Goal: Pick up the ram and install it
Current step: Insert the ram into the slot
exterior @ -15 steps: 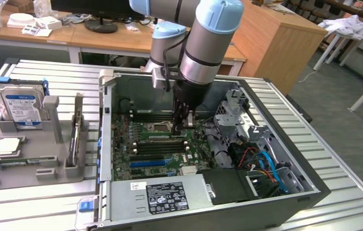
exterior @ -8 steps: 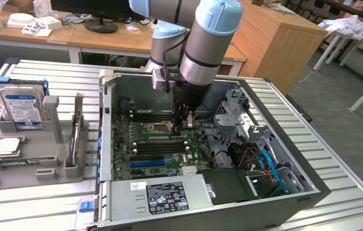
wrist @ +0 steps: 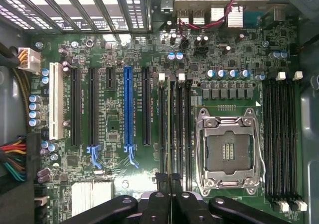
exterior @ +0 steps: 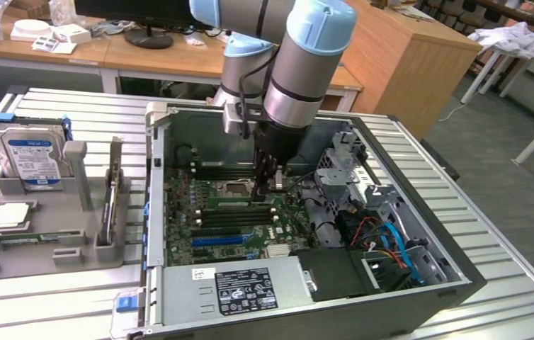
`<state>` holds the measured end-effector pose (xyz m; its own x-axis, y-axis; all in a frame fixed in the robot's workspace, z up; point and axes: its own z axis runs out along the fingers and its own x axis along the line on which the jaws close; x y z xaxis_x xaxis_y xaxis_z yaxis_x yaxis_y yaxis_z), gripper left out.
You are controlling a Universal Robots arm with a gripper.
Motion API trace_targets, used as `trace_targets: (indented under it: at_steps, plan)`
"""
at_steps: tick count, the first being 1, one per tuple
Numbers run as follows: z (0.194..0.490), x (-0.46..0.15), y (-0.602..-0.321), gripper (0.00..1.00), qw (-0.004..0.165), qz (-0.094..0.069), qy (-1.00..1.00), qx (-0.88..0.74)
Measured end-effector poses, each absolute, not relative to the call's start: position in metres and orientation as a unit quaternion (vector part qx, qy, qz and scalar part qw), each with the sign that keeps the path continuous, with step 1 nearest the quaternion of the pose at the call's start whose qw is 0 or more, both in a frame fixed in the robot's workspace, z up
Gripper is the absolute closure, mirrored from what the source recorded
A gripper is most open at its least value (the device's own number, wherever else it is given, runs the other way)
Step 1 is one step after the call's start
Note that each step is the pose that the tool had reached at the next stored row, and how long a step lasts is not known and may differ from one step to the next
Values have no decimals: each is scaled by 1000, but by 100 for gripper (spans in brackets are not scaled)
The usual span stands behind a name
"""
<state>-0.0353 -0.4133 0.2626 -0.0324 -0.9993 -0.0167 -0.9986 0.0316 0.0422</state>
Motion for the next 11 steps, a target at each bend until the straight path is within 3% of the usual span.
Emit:
trace_targets:
  at_steps: [11]
  plan:
    - [260, -35, -413, 88, 9, -21, -718, 696]
